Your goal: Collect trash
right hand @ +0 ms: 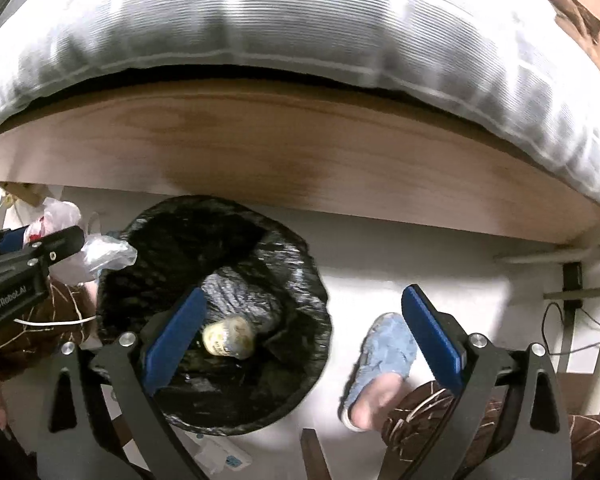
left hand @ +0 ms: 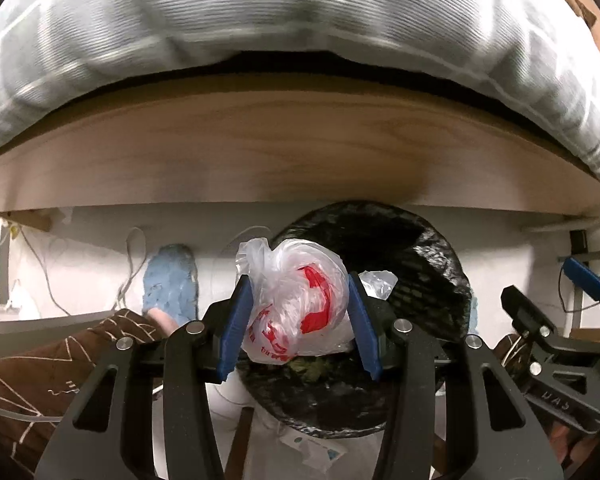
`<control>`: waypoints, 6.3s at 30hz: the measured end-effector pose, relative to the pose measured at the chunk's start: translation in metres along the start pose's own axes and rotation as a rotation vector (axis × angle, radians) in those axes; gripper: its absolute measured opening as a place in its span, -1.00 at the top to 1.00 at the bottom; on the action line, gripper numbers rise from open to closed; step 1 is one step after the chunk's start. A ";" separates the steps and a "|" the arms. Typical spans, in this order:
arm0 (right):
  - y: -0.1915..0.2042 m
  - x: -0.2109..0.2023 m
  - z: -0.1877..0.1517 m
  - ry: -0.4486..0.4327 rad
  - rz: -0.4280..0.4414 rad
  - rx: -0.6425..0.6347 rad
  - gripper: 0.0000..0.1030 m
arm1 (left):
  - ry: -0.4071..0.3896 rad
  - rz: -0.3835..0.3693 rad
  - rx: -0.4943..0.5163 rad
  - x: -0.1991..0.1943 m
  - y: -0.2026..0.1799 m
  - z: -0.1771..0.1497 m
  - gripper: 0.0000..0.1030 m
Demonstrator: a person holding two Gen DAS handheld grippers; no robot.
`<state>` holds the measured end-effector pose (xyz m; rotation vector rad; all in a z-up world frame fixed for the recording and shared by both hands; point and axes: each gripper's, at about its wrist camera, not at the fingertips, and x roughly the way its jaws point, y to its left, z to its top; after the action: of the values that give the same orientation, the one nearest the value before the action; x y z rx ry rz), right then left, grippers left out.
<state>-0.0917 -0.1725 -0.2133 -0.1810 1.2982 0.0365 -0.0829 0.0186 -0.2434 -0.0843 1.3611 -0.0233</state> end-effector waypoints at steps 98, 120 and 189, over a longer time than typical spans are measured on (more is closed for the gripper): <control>-0.196 -0.076 0.218 -0.418 -0.093 0.260 -0.47 | -0.414 0.076 0.005 -0.124 0.019 0.187 -0.86; -0.201 -0.035 0.238 -0.292 -0.045 0.260 0.35 | -0.336 0.113 0.022 -0.098 0.025 0.199 0.00; -0.020 -0.193 0.121 -0.552 0.038 0.038 0.49 | -0.530 -0.062 0.020 -0.210 -0.016 0.108 0.07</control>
<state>-0.0255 -0.1593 0.0054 -0.1026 0.7513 0.0877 -0.0209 0.0220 -0.0154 -0.1073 0.8282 -0.0624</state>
